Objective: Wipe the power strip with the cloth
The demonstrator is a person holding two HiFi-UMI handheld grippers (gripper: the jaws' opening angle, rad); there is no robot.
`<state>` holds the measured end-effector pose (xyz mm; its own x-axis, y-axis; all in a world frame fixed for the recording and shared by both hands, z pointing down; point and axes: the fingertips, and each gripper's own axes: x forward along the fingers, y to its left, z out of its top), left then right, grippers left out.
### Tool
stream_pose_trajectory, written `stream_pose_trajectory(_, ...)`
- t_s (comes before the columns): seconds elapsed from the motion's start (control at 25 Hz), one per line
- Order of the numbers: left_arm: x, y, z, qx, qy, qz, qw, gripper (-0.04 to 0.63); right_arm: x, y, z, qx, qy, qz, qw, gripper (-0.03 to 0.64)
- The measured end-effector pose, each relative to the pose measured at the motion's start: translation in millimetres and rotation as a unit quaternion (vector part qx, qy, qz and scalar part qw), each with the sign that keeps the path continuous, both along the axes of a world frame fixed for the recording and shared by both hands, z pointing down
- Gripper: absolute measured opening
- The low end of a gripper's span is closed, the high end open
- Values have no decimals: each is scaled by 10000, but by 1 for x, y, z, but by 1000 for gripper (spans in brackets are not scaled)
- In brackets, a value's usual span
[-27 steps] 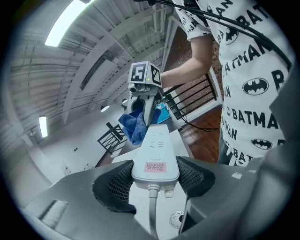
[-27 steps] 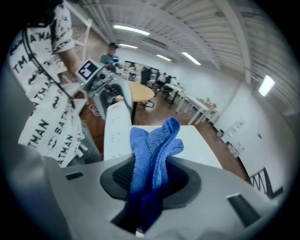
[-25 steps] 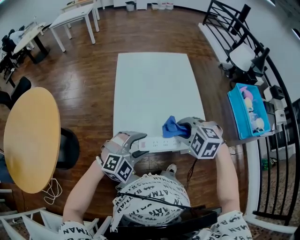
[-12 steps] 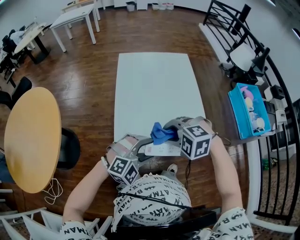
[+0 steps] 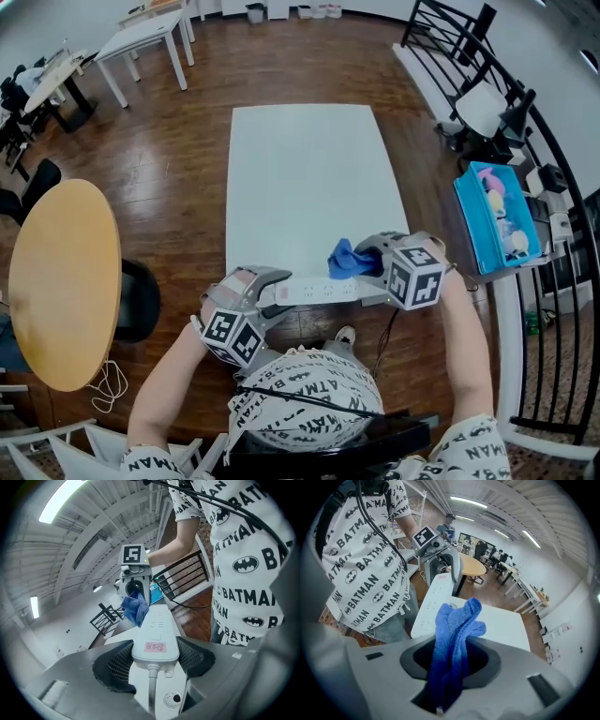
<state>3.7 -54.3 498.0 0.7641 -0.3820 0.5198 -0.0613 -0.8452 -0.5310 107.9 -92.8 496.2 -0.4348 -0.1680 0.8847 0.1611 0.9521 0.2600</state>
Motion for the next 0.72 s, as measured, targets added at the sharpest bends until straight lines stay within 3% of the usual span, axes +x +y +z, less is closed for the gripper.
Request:
stream_pose_trajectory(0.16, -7, -4, 6, -89, 28, -154, 9998, 285, 26, -4, 9, -16, -74, 405, 9992, 137)
stream_pose_trajectory(0.36, -20, -17, 6, -311, 344, -583, 9972, 285, 42, -3, 17, 3, -384, 976, 9945, 137)
stream_pose_trajectory(0.72, -30, -35, 19, -611, 513, -958, 9922, 285, 40, 21, 33, -99, -682, 1236, 9899, 137)
